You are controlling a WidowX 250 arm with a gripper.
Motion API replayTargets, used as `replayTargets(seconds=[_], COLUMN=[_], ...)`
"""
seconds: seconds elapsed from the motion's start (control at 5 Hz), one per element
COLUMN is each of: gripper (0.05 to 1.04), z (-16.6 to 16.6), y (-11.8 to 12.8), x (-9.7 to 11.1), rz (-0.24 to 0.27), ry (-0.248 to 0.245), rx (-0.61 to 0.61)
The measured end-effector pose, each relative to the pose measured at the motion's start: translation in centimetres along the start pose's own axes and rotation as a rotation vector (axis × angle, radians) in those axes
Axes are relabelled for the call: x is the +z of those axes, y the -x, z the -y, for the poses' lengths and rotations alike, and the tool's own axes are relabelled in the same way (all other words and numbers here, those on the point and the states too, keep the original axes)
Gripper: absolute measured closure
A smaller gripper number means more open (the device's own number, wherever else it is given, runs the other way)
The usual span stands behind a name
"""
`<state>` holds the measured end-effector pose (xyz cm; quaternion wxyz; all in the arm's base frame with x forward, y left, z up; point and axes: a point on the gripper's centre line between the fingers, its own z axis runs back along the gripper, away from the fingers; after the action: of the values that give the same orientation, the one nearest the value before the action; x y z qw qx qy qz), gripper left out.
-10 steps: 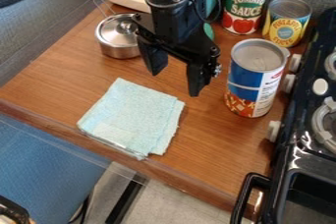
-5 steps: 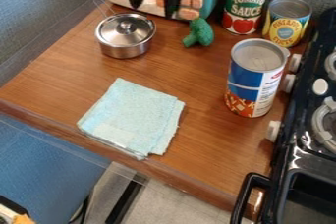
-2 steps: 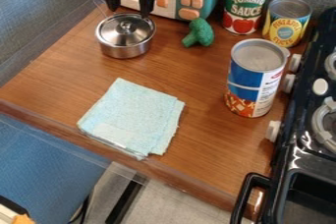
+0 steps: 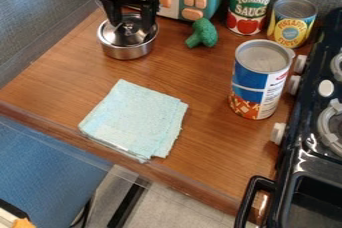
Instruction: Uncover the silver pot and place the lid on left side of the table
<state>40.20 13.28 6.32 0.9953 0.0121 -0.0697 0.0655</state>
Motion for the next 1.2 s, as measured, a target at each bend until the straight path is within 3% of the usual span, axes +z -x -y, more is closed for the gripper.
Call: replayTargets(seconds=[0.2, 0.6, 1.0, 1.2], gripper=[0.166, 0.753, 0.798, 0.798], z=[-0.1, -0.3, 0.4, 3.2], y=[-0.1, 0.1, -0.6, -1.2], x=[0.0, 0.2, 1.3, 6.0], rz=[-0.003, -0.02, 0.007, 0.125], ry=[0.002, 0.003, 0.01, 0.006], rx=[0.004, 0.006, -0.013, -0.065])
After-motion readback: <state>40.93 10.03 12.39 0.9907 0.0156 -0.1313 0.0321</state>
